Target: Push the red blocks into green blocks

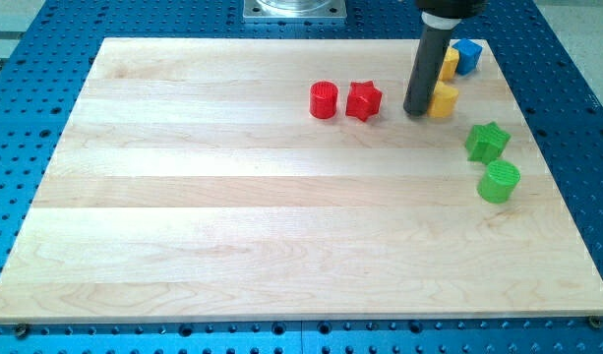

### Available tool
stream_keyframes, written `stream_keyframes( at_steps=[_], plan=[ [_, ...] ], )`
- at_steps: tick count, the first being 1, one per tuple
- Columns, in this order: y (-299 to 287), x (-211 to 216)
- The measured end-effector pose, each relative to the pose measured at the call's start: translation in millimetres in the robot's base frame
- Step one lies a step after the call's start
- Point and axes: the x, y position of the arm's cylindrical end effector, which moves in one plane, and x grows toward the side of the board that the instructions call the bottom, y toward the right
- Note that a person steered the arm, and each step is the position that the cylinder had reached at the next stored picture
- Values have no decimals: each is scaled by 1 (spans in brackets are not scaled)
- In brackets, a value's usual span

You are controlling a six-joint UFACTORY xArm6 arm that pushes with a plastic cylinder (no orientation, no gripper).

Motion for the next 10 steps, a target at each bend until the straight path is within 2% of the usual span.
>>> stream_keyframes(
  at_steps=[1,2,4,5,6,7,8,9,10],
  plan=[
    [-40,38],
    [20,22],
    [34,-27],
    [-50,-27],
    [-86,-70],
    [-180,-29],
    [-177,-8],
    [-128,-6],
    [-104,-14]
  ],
)
